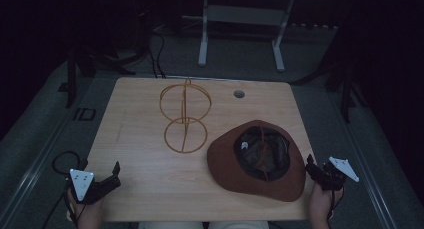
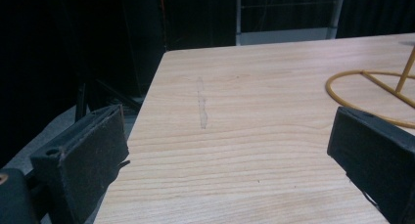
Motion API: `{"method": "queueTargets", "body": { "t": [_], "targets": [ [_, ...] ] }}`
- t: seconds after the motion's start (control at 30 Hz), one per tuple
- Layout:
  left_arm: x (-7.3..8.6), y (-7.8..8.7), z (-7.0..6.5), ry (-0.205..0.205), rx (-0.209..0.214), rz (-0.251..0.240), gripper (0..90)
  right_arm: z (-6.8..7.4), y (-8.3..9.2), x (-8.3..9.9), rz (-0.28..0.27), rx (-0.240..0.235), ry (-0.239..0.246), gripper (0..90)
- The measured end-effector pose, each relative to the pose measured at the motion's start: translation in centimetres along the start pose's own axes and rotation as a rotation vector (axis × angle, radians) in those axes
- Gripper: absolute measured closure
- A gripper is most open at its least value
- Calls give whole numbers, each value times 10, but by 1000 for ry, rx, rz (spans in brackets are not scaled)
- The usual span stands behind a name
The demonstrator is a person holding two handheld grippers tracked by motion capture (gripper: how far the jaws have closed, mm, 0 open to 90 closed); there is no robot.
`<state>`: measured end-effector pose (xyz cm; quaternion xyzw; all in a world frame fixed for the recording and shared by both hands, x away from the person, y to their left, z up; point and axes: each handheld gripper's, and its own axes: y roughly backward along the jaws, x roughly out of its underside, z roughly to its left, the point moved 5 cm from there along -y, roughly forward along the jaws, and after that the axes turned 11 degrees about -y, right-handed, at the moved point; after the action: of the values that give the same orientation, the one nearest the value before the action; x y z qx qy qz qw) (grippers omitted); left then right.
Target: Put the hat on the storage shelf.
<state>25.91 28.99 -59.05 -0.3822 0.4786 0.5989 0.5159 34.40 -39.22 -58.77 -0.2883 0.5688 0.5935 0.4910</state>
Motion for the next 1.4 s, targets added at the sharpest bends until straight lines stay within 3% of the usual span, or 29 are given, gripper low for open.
{"method": "queueTargets", "body": {
  "t": [0.2,0.53,0.67,0.87,1.07,1.2,1.23,1.3,1.4],
  "targets": [
    [0,0,0,3,-2,-1,20,1,1,0,-7,-13,2,187],
    [-2,1,-3,1,9,-13,20,14,18,-20,36,-113,-4,174],
    [-5,2,-6,10,37,-26,20,31,24,-31,82,-166,29,163],
    [-7,4,-9,-9,36,-18,20,49,25,-41,130,-213,64,156],
    [-7,2,-16,17,88,-3,20,72,28,-61,179,-286,108,138],
    [-8,2,-16,39,95,-3,20,83,27,-69,189,-285,132,125],
    [-8,2,-17,47,100,-4,20,86,26,-71,203,-307,139,120],
    [-7,2,-18,37,103,7,20,92,23,-73,216,-324,153,120],
    [-8,2,-19,25,107,10,20,98,16,-72,252,-311,176,120]
  ]
}}
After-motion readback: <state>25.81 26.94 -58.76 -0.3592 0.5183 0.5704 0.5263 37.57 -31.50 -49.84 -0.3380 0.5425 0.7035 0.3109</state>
